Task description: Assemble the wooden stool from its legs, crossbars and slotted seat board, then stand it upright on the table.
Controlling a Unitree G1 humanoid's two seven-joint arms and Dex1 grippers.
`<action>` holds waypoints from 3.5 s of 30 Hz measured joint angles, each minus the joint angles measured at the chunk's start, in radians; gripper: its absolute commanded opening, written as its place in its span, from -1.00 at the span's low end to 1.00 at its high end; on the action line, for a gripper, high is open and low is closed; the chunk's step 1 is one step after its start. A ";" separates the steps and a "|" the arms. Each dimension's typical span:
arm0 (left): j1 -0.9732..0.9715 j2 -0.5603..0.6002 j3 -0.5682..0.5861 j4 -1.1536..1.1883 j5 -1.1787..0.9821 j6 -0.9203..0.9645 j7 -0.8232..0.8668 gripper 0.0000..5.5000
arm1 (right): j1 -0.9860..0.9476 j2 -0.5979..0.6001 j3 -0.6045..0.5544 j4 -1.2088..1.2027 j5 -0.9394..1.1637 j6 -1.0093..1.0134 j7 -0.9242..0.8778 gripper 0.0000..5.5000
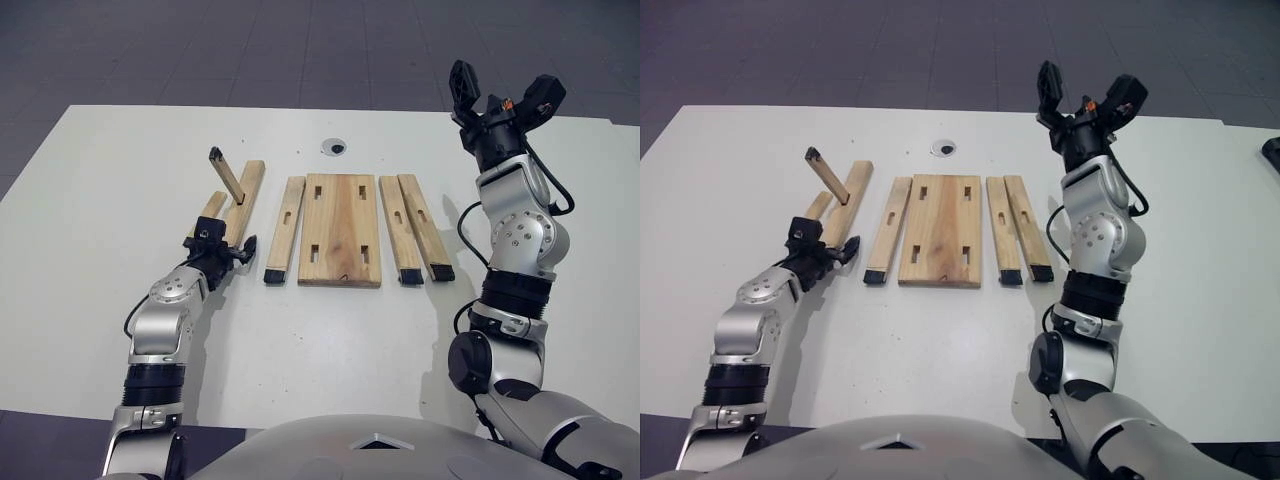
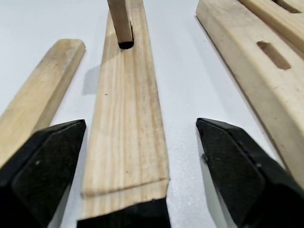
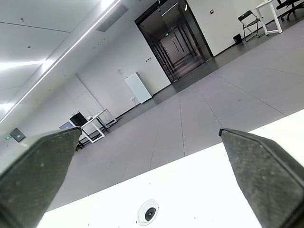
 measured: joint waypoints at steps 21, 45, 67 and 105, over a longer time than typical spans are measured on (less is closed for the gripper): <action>-0.005 -0.006 0.012 -0.015 -0.044 0.027 -0.031 -0.25 | -0.004 -0.001 -0.005 0.006 0.030 0.009 -0.015 0.96; -0.312 -0.067 -0.087 -0.226 -0.069 -0.335 -0.147 -0.25 | -0.443 -0.005 -0.045 0.392 0.399 0.186 0.181 0.96; -0.309 -0.064 -0.131 -0.216 -0.033 -0.365 -0.163 -0.25 | -0.472 -0.007 -0.073 0.416 0.402 0.269 0.219 -0.23; -0.157 0.295 -0.352 -0.250 0.223 -0.494 -0.498 0.93 | -0.210 -0.076 -0.106 -0.068 0.335 0.126 -0.036 -0.63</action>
